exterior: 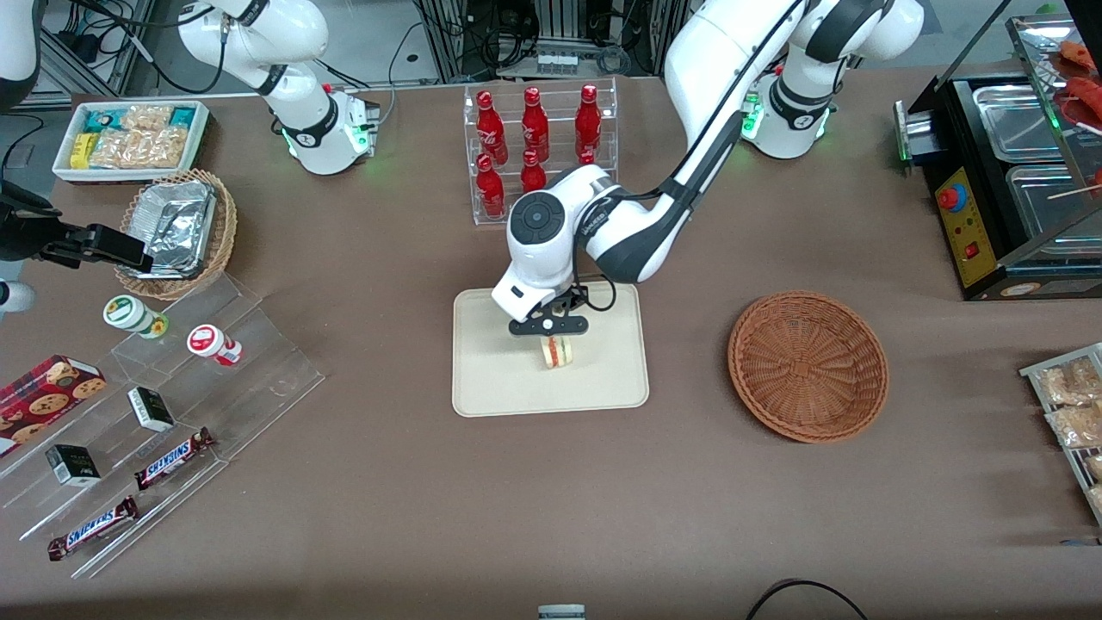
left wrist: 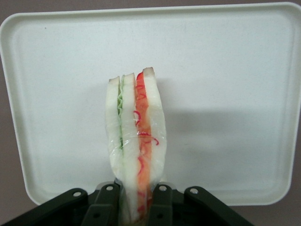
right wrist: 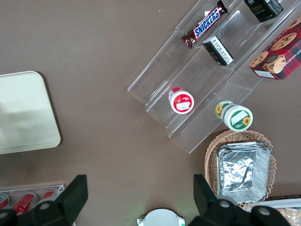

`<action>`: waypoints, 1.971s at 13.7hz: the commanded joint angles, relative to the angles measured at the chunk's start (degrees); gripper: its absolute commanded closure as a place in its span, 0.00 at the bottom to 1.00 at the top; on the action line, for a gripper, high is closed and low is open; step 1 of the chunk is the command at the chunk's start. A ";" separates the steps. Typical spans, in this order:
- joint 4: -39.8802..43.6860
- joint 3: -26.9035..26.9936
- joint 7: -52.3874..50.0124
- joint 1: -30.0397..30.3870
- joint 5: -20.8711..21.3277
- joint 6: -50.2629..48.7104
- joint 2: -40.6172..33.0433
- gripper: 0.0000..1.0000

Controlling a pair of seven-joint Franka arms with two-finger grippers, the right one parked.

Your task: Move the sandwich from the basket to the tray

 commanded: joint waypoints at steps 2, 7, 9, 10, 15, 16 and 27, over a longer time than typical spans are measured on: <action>2.14 0.88 -0.51 -1.54 2.42 2.24 3.55 1.00; 2.05 0.89 -0.77 -2.16 4.35 4.09 4.96 1.00; 2.05 0.89 -0.77 -2.16 4.35 4.09 4.96 0.59; 2.05 0.89 -0.59 -2.16 4.44 4.18 4.96 0.01; 1.96 1.15 -0.86 -1.54 4.09 1.30 0.84 0.00; 2.22 1.24 -1.29 -1.19 3.83 -1.33 -0.91 0.00; -0.85 1.06 8.96 13.03 0.57 -28.49 -26.66 0.00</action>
